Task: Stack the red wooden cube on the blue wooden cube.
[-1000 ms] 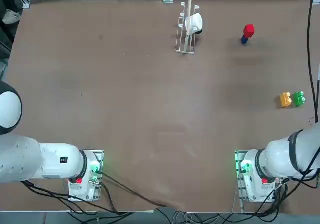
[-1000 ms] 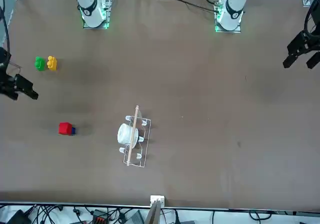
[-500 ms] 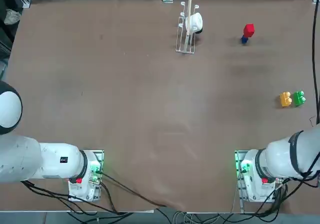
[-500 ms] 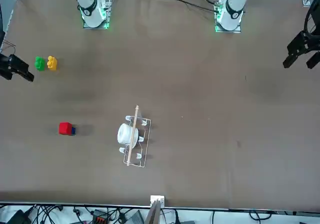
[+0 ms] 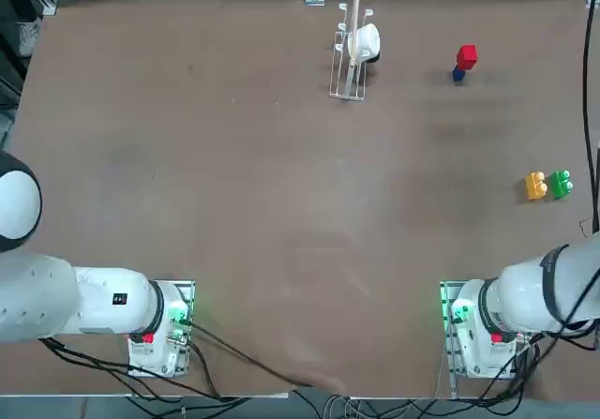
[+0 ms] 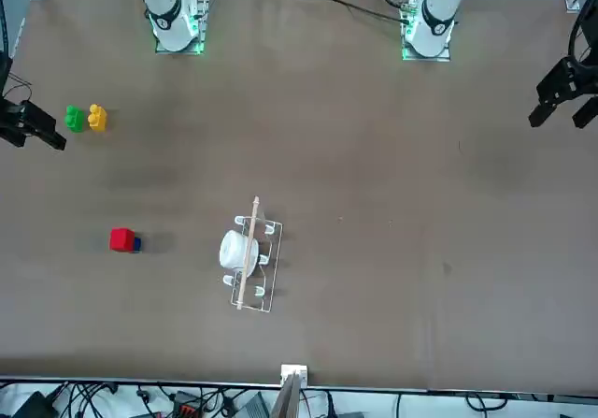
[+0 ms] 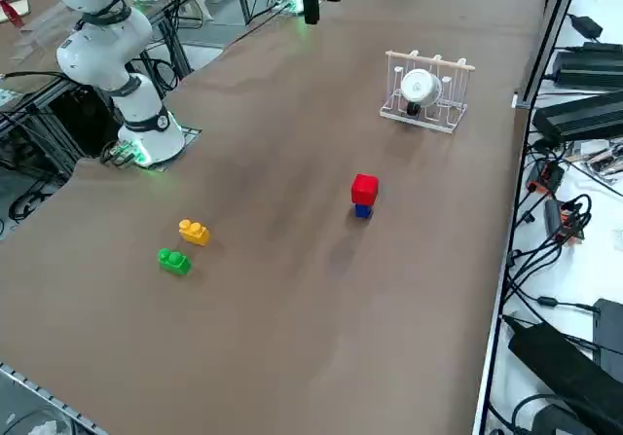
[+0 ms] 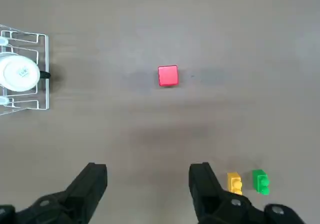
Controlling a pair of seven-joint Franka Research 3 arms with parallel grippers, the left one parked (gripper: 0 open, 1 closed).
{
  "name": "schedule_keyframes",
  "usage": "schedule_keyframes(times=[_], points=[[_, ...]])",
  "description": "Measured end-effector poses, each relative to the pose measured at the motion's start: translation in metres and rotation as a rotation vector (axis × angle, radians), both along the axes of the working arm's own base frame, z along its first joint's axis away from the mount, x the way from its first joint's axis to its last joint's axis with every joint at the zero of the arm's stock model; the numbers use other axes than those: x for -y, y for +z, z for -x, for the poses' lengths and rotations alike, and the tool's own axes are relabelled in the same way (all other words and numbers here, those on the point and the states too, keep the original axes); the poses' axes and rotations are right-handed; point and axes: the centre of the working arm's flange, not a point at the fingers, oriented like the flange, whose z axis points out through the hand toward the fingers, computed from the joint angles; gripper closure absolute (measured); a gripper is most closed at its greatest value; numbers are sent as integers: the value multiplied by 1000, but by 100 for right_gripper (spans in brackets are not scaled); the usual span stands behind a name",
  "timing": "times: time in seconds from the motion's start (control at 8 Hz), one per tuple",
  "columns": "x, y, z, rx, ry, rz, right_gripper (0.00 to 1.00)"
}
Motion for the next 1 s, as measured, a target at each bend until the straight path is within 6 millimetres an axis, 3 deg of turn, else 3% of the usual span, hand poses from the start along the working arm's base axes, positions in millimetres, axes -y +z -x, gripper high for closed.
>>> schedule_keyframes(times=[1.0], points=[[2,0,0,0,-3,2,0]])
